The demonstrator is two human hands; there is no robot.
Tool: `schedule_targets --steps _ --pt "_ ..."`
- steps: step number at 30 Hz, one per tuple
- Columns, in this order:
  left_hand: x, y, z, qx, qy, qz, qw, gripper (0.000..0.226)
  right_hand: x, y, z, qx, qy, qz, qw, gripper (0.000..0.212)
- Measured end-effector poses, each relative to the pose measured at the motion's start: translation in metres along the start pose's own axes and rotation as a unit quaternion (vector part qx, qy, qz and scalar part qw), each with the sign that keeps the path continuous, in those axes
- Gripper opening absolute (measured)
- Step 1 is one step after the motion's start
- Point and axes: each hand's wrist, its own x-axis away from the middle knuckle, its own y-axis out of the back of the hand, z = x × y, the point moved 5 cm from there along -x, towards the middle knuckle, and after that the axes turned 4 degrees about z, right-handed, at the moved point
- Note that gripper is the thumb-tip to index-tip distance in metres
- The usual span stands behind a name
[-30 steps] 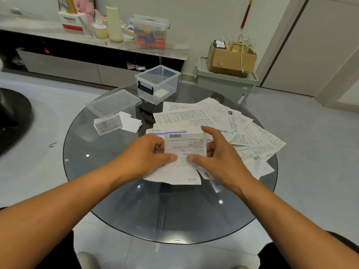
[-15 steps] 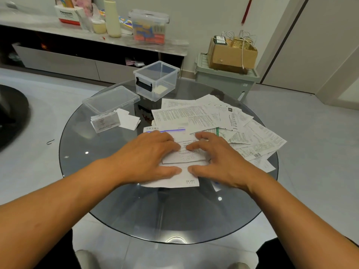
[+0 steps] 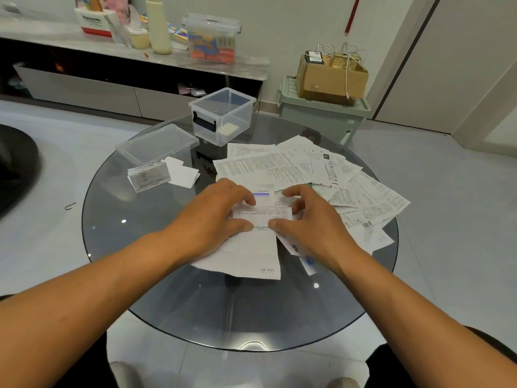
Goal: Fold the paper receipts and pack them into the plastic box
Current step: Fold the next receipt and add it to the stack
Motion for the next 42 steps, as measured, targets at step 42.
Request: schedule_targets --steps 42 --pt "0.012 0.005 -0.024 0.531 0.161 0.076 0.828 0.017 0.011 0.002 0.022 -0.314 0.108 0.002 0.943 0.003"
